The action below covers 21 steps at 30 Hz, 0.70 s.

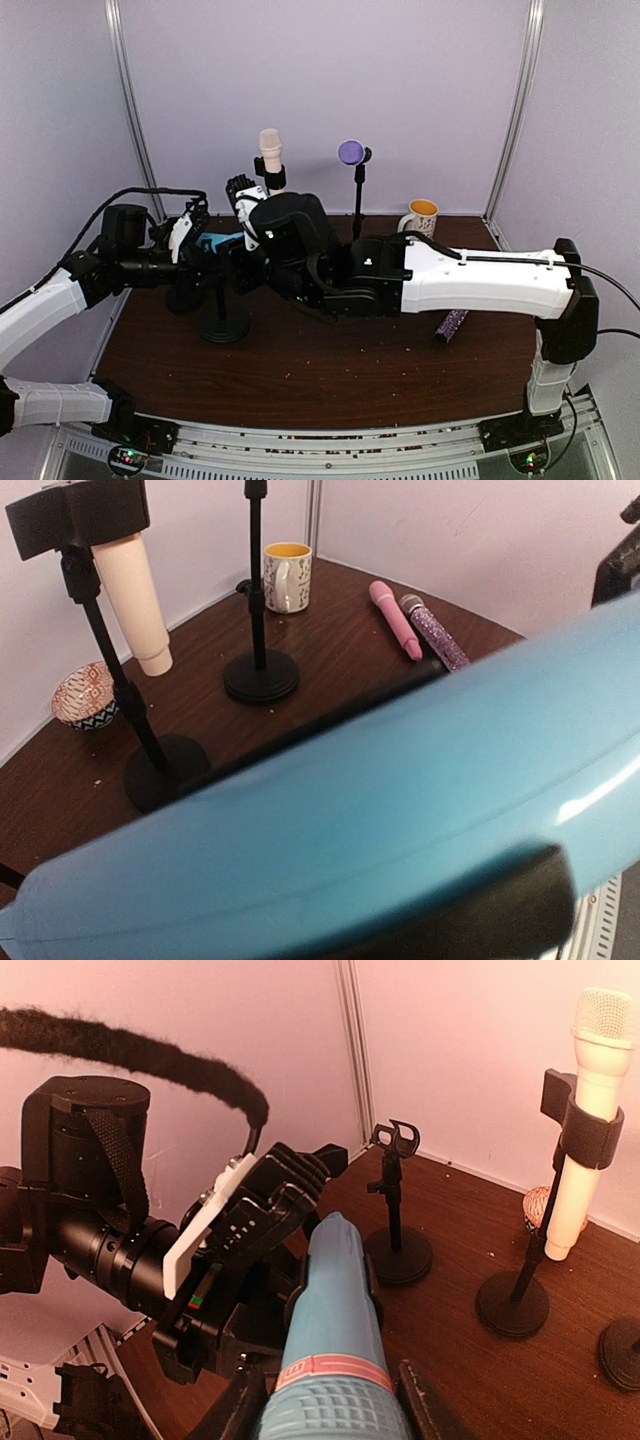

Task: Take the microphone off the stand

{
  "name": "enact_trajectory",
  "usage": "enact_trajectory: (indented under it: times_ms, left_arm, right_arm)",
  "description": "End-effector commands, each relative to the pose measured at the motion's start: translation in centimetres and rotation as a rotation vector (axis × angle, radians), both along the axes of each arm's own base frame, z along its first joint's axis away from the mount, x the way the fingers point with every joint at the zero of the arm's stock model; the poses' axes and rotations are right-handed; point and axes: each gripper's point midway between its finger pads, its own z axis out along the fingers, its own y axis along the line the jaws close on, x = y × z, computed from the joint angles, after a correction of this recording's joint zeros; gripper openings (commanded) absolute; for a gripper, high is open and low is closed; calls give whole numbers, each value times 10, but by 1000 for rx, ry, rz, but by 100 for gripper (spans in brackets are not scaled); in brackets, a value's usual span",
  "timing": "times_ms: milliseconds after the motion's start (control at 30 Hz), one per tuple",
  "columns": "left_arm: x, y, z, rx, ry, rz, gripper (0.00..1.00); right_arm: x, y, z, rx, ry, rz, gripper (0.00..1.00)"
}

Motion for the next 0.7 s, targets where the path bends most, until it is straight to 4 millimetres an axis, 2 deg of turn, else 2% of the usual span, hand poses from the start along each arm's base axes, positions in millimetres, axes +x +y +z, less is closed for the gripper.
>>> enact_trajectory:
  times_ms: [0, 33, 133, 167, 200, 233, 267, 300, 367, 467, 667]
  left_arm:
    - [4, -6, 16, -47, -34, -14, 0]
    - [3, -7, 19, -55, -36, -21, 0]
    - [-3, -13, 35, -93, -39, -64, 0]
    - [-6, -15, 42, -110, -33, -84, 0]
    - [-10, -18, 48, -129, -23, -110, 0]
    - [-15, -21, 55, -148, -14, -145, 0]
    - [-19, -24, 62, -168, -5, -172, 0]
    - [-24, -27, 70, -193, 11, -202, 0]
    - [-33, -31, 84, -230, 36, -257, 0]
    - [-46, -35, 97, -261, 87, -330, 0]
    - [-63, -38, 105, -279, 152, -420, 0]
  right_arm:
    - [-17, -19, 106, 293, -54, 33, 0]
    - [-17, -20, 106, 291, -59, 34, 5]
    - [-22, -24, 107, 296, -90, 59, 30]
    - [-24, -26, 109, 304, -108, 75, 42]
    - [-26, -27, 105, 305, -126, 86, 59]
    - [-28, -30, 106, 313, -147, 99, 72]
    - [-31, -34, 108, 325, -168, 113, 83]
    - [-35, -37, 107, 327, -198, 135, 89]
    - [-44, -45, 108, 332, -268, 179, 96]
    - [-55, -55, 103, 303, -363, 228, 98]
    - [-55, -51, 84, 189, -479, 299, 98]
